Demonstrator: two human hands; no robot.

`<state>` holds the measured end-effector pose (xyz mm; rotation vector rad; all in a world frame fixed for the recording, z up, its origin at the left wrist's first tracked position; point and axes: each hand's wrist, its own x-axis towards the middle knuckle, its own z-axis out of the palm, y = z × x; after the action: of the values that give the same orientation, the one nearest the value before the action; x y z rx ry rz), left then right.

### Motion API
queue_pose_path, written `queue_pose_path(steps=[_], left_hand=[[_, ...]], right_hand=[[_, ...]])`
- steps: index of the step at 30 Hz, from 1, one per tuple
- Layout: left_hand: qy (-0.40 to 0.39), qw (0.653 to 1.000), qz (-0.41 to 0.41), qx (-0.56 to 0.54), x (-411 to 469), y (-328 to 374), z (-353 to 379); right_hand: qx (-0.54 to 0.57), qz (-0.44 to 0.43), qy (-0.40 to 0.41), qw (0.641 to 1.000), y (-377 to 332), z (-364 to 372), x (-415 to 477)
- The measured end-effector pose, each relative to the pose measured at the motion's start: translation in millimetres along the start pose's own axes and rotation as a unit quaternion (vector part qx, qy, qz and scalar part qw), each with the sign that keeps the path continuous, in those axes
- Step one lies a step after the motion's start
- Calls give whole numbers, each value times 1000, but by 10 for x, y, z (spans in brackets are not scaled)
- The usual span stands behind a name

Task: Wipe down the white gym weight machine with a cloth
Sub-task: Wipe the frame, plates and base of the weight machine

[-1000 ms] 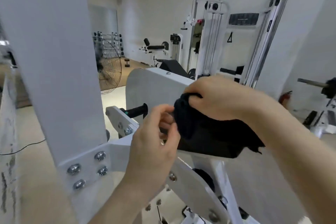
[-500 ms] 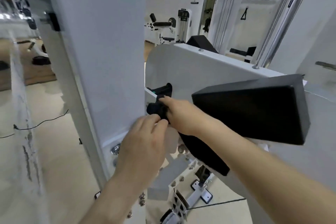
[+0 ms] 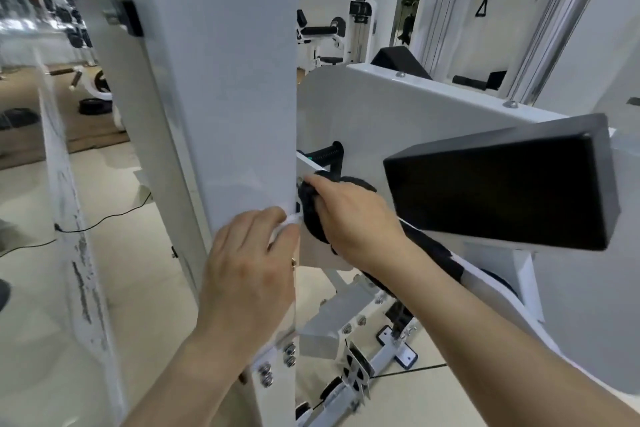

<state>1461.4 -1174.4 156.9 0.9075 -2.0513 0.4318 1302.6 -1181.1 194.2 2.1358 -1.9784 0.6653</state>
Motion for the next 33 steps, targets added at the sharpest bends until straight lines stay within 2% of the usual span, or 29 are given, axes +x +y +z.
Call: queue_pose_path(steps=[2,5,8,9,10,12,13,15,16,17,18,19,21,22,23,25,27,29,30,33], left_hand=[[0,1000,13,3,-86,-30,6],[9,1000,4,-29,-208,-25,-9],[22,1000,-10,-14,-419,25,-47],[7,1000,-18,-9,-502,59,-52],[-19,999,-24,-12,-570,96,-51],[-103,991,-58,-63,-623,194,-69],[-159,975,-113,-105,-604,242,-97],[-238,915,-257,-200,-517,320,-167],[-240,889,-302,-247,-491,330,-178],[-221,873,-332,-282,-464,324,-178],[-191,865,-355,-298,-438,309,-193],[-156,865,-372,-298,-420,288,-217],[-91,898,-363,-230,-415,229,-242],[-64,923,-337,-175,-414,210,-245],[-40,941,-310,-126,-413,195,-236],[5,958,-277,-72,-410,168,-169],[38,961,-271,-45,-408,151,-99],[73,949,-302,-51,-430,145,-68],[95,932,-341,-74,-445,147,-78],[141,846,-490,-153,-477,129,-140]], right_hand=[[-68,-17,46,996,-80,246,-191],[-50,-64,140,987,-44,504,-639],[-19,-101,96,990,19,678,-950],[40,-64,77,994,-23,671,-1007],[147,-10,101,984,-91,625,-1007],[334,108,172,921,-181,484,-897],[375,136,192,897,-189,408,-810],[469,173,144,854,-163,243,-664],[519,188,88,829,-160,163,-612],[556,197,36,807,-136,123,-604],[563,203,7,801,-108,117,-631],[543,203,12,814,-74,152,-674],[426,182,92,881,-28,249,-778],[365,163,142,905,-33,312,-806],[327,143,190,915,-65,388,-808],[327,148,247,900,-196,562,-768],[372,167,262,875,-417,733,-732],[416,170,265,853,-634,874,-743],[434,170,259,846,-690,925,-758],[439,154,247,850,-650,974,-757]])
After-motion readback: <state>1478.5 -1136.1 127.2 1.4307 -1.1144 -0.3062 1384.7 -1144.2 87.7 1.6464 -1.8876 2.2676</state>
